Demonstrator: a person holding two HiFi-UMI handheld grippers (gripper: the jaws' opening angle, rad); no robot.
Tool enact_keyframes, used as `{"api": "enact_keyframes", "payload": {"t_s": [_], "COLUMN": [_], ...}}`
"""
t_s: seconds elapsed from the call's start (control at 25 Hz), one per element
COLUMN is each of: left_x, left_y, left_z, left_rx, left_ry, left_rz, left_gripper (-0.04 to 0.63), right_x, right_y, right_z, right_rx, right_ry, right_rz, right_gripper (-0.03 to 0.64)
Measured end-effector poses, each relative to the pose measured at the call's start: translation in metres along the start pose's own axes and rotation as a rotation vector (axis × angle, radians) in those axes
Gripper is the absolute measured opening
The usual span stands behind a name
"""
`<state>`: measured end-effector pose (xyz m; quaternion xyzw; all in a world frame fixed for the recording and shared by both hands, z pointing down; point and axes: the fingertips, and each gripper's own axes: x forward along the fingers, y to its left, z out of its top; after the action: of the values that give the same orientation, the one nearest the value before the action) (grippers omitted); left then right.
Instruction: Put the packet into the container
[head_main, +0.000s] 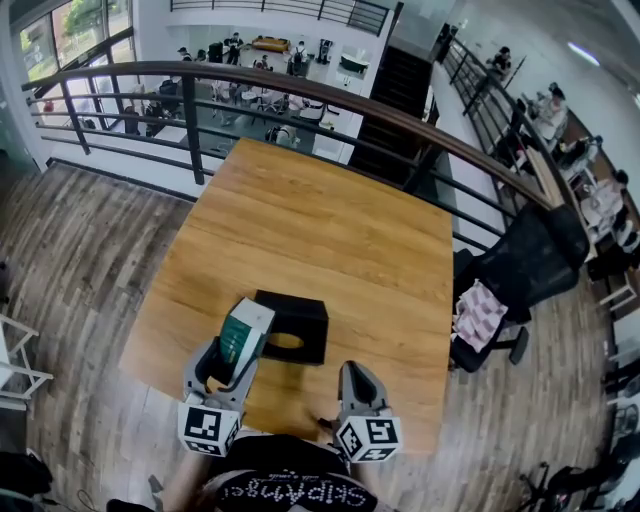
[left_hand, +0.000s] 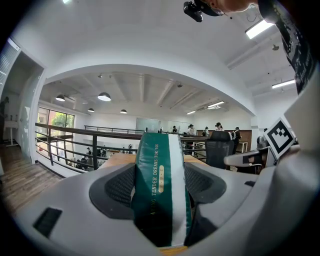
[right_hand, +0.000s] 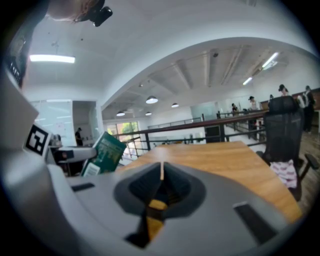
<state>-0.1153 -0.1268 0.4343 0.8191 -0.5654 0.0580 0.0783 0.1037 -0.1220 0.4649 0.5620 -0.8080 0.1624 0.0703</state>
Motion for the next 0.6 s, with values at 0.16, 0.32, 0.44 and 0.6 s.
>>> {"api": "enact_keyframes", "payload": {"t_s": [0.16,0.32,0.44,0.6], "left_x": [-0.0014,-0.0032,-0.0029,-0.0027], "left_y": [-0.0013,0.0011,0.0026,0.0063], "left_z": [0.0028,0.0051,0.0057,0.0095], "left_rx": [0.007,0.026,0.033,0.053], "left_ry": [-0.001,-0.01,-0.011,-0.013], "left_rz": [-0.007,-0.012,-0.016,-0.034], "left_gripper": [0.336,0.336,0.336,0.336], "right_x": [0.0006,-0.0024,-0.0038,-0.0062], "right_y": [0.0028,0.0065,0.0041,0.0023], "right_z": [-0.0017,0.0001,-0.0009,0.0011], "right_rx": [0.012,0.014,0.017,0.014], "right_ry": [-0.008,-0.013,-0.023,-0.033], "right_rz": [-0.001,-0.003,-0.008,-0.017], "right_gripper": [0.038,0.038,0.037,0.037]}}
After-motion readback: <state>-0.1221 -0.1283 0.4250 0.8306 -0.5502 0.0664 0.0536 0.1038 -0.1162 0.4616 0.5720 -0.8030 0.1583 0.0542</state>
